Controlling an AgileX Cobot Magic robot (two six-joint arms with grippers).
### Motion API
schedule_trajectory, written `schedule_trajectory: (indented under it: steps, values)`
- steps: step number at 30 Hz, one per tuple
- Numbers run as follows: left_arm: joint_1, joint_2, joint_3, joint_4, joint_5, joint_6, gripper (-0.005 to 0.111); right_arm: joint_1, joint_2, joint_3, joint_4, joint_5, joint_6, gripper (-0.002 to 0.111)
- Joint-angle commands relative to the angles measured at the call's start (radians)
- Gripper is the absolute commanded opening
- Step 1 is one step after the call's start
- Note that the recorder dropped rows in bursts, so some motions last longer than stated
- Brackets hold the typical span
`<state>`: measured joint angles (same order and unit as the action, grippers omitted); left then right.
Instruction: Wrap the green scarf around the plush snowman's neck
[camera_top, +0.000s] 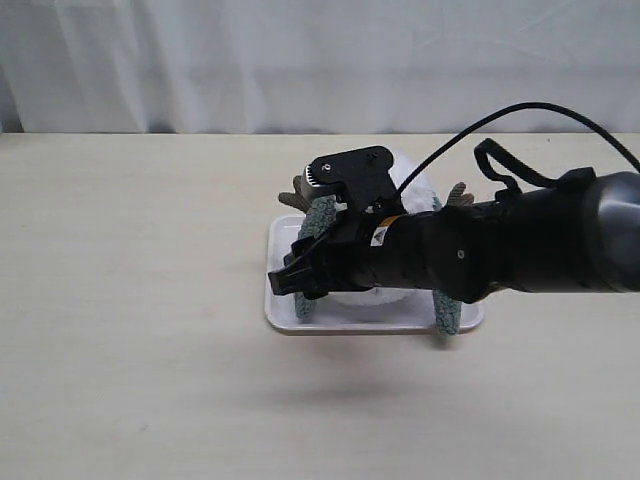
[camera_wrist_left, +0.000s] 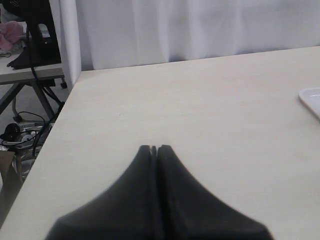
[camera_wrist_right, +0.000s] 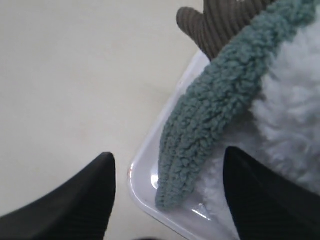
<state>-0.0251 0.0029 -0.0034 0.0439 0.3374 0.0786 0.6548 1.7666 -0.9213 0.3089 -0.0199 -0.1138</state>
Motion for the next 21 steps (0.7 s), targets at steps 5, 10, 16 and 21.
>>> schedule_trajectory:
  steps: [5,10,16,21]
  values:
    - [0.001,-0.003,0.003,-0.004,-0.011,-0.001,0.0,-0.005,0.005,0.002,0.018,-0.1,0.002,0.059]
    - [0.001,-0.003,0.003,-0.004,-0.011,-0.001,0.0,0.0,0.043,0.002,0.018,-0.124,0.003,0.059]
    - [0.001,-0.003,0.003,-0.004,-0.011,-0.001,0.0,0.0,0.107,-0.027,0.018,-0.13,0.024,0.059]
    - [0.001,-0.003,0.003,-0.004,-0.011,-0.001,0.0,0.0,0.115,-0.077,0.018,-0.121,0.024,0.059]
